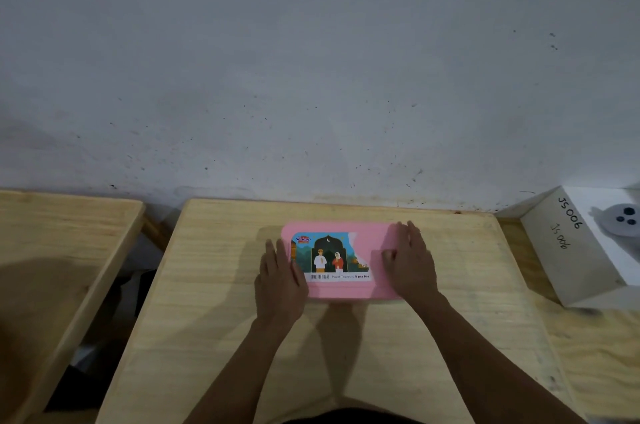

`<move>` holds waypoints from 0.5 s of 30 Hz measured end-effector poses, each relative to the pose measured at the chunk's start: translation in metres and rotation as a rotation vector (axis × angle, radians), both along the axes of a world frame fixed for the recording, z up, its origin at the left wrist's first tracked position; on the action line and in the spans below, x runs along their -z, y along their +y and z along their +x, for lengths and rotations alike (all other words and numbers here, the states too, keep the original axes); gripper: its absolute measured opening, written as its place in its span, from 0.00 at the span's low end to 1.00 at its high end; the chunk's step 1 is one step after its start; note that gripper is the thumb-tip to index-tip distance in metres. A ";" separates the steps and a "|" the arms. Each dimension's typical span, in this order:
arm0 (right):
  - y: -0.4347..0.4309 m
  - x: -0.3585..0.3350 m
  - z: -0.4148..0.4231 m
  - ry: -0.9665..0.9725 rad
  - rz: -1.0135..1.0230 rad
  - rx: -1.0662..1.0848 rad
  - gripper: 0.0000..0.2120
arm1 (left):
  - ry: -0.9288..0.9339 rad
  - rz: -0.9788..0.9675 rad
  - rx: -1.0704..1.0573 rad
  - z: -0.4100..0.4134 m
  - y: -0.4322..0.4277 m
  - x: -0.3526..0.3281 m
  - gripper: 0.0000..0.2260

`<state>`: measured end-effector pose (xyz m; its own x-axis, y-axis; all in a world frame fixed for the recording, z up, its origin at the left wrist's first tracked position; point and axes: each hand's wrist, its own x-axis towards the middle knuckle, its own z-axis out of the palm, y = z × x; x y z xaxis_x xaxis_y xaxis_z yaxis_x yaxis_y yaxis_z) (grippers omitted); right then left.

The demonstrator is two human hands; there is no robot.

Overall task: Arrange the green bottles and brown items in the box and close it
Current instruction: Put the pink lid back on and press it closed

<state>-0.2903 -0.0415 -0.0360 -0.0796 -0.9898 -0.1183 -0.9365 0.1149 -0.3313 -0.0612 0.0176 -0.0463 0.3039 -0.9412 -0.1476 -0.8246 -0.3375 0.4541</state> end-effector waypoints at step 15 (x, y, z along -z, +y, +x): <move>0.005 -0.001 0.013 0.073 -0.125 -0.157 0.31 | -0.070 -0.111 0.161 0.011 -0.027 -0.005 0.27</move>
<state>-0.2775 -0.0366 -0.0350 0.0728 -0.9973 0.0064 -0.9618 -0.0719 -0.2641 -0.0502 -0.0089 -0.0414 0.1543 -0.9877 -0.0242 -0.8945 -0.1500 0.4212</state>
